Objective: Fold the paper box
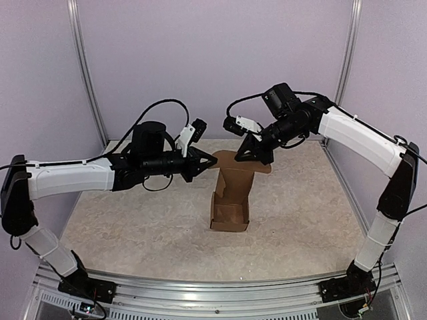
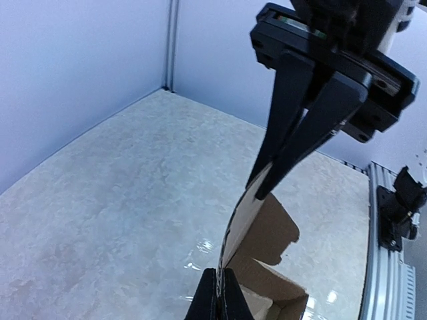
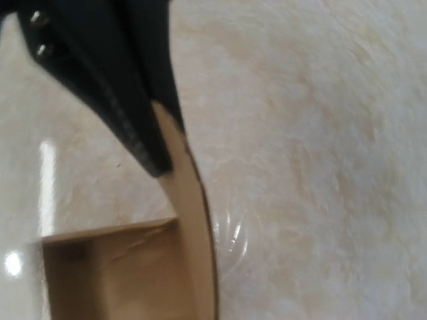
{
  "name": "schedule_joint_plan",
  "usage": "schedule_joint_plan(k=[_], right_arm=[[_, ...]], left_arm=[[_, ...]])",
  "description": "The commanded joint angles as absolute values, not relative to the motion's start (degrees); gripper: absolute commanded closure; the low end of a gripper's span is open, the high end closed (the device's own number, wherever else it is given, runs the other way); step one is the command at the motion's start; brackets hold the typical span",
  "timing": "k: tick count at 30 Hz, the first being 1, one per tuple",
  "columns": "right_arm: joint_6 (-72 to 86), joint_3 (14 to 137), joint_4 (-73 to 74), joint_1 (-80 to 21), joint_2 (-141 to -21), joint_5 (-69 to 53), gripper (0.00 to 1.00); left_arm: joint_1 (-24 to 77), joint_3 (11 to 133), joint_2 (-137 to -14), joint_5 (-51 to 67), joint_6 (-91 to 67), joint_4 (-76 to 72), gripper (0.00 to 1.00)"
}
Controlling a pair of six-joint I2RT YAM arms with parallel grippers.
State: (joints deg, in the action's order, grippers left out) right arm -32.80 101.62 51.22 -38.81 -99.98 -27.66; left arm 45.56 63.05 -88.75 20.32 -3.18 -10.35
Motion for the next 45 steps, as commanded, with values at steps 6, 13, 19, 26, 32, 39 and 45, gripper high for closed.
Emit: schedule_joint_plan(k=[6,13,19,26,32,39,45], right_arm=[[-15.83,100.79,41.6,-39.2,-103.01,-23.37,1.0],[-16.61,103.35,43.0,-38.19,-103.67,-21.9,1.0],[-23.0,100.7,43.86,-34.2,-100.42,-27.94,1.0],[-34.46,100.85,49.68,-34.08,-99.07,-38.56,0.99],[-41.53,103.73,56.45,-34.97,-99.4,-46.03,0.99],[-41.52,103.95,56.73,-36.97,-100.29,-45.42,0.99],[-39.99,104.34,56.01,-37.01,-100.77,-46.28,0.99]], left_arm=[[55.48,65.13,-95.93,-20.08,-13.9,-25.96,1.0],[57.86,71.85,-100.36,-21.13,-11.37,-18.71,0.84],[56.48,62.19,-83.34,-8.32,-2.24,-10.0,0.49],[40.81,56.87,-65.58,18.91,-0.18,-0.87,0.38],[29.26,59.14,-70.73,35.83,1.72,-0.4,0.4],[32.98,65.35,-80.7,44.19,3.48,-0.98,0.4],[37.21,66.84,-84.19,44.31,3.98,-0.22,0.43]])
